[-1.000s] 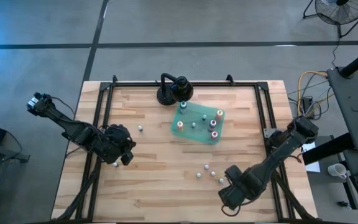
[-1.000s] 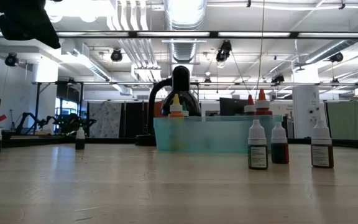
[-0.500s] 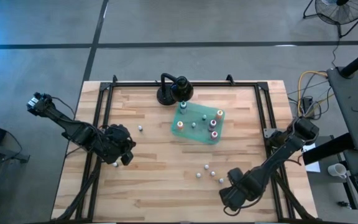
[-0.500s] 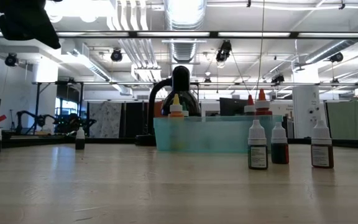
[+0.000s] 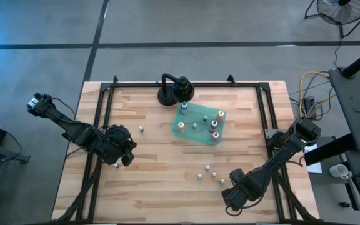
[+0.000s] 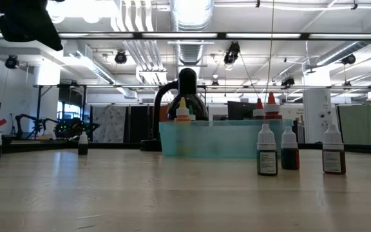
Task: Pick & Place food coloring
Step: Put the pink food coloring bottle into the green bin
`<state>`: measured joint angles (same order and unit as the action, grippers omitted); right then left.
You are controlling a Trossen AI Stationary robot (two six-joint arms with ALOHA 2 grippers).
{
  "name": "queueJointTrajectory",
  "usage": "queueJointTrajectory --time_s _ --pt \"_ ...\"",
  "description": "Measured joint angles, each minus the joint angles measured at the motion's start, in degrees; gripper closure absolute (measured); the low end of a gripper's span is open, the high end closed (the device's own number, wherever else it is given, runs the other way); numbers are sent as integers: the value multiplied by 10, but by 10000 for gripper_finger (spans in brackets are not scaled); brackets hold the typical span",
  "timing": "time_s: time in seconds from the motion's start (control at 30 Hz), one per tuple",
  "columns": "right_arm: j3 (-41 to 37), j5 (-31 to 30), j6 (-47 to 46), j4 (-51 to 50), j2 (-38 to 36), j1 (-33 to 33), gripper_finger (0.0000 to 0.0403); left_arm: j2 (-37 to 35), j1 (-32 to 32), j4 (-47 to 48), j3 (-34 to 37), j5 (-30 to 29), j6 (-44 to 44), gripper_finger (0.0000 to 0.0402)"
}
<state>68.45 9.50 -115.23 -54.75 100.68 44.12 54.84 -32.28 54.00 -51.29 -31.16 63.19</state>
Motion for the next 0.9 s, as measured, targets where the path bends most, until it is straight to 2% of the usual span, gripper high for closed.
queueJointTrajectory --time_s 0.23,0.9 --pt "-26 -2 8 40 0 -1 247 0 0 0 0 0 0 401" --pt "-34 -2 8 46 0 -1 303 0 0 0 0 0 0 401"
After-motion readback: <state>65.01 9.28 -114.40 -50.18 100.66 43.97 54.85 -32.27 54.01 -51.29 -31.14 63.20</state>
